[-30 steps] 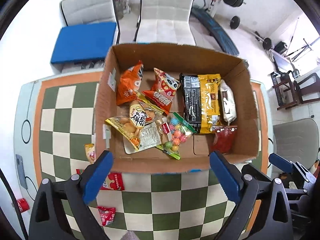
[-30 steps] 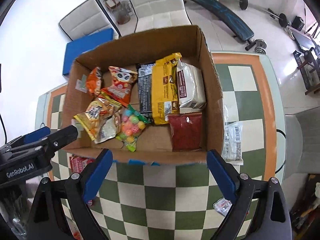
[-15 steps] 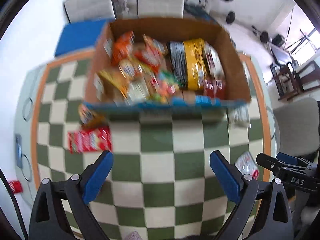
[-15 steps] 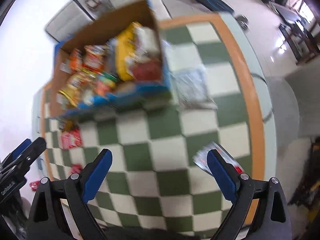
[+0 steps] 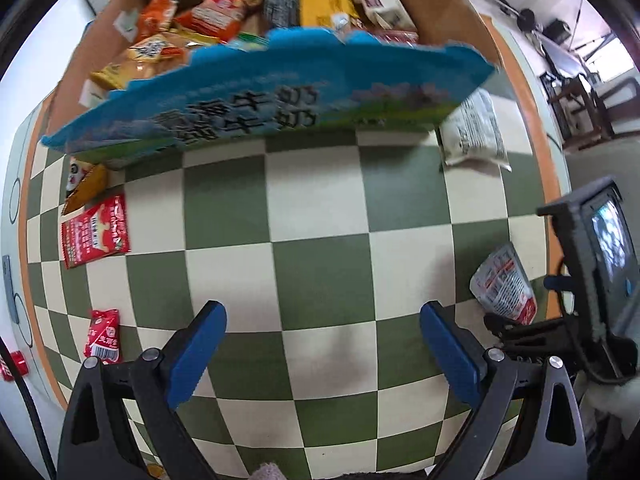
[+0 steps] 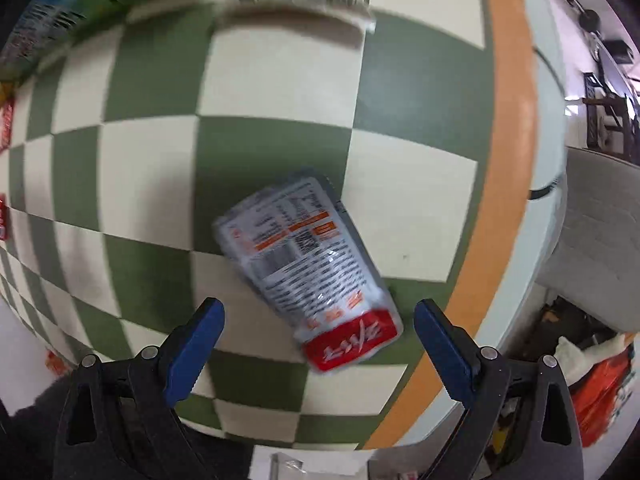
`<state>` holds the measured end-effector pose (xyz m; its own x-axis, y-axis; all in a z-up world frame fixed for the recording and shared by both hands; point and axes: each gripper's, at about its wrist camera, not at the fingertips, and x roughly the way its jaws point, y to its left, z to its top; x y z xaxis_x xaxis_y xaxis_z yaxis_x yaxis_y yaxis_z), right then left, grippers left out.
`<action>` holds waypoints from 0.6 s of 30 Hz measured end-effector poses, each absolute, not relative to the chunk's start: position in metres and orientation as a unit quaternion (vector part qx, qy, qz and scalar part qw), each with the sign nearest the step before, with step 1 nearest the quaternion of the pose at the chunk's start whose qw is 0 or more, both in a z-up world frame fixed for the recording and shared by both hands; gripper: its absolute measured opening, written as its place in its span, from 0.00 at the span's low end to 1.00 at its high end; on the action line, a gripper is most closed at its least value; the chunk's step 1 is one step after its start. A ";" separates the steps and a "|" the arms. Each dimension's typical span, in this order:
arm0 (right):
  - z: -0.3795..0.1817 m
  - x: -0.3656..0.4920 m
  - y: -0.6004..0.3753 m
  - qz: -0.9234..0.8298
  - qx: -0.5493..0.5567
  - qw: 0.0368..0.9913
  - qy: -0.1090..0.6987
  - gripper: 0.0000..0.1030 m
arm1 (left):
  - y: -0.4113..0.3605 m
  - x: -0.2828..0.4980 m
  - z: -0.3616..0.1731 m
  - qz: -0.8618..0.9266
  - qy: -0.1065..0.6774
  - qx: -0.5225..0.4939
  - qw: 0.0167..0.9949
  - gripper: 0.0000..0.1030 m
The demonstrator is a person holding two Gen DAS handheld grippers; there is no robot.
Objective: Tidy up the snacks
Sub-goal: 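Move both tools back toward the packets beside the box, then grasp the small red triangular packet with the left tool while the right grasps the silver packet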
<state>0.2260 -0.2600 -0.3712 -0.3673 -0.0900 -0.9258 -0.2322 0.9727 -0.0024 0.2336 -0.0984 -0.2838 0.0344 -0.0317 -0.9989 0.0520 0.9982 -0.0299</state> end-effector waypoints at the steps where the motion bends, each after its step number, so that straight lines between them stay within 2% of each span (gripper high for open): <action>1: -0.376 0.225 -0.261 0.067 -0.106 0.550 0.825 0.95 | -0.100 0.233 -0.285 -0.030 0.695 0.012 0.719 0.96; 4: -0.385 0.222 -0.264 0.075 -0.120 0.556 0.819 0.92 | -0.101 0.230 -0.289 -0.030 0.696 0.021 0.717 0.96; 5: -0.383 0.219 -0.265 0.077 -0.116 0.564 0.814 0.88 | -0.100 0.229 -0.289 -0.028 0.696 0.022 0.717 0.96; 7: -0.378 0.216 -0.268 0.073 -0.088 0.573 0.811 0.75 | -0.095 0.227 -0.290 -0.025 0.698 0.021 0.715 0.96; 8: -0.375 0.213 -0.268 0.068 -0.081 0.577 0.810 0.64 | -0.092 0.226 -0.290 -0.022 0.698 0.020 0.715 0.96; 9: -0.370 0.208 -0.264 0.067 -0.080 0.583 0.806 0.59 | -0.087 0.225 -0.290 -0.019 0.699 0.019 0.715 0.96; 18: -0.350 0.181 -0.217 0.066 -0.006 0.613 0.787 0.55 | -0.008 0.208 -0.270 0.049 0.690 0.025 0.722 0.96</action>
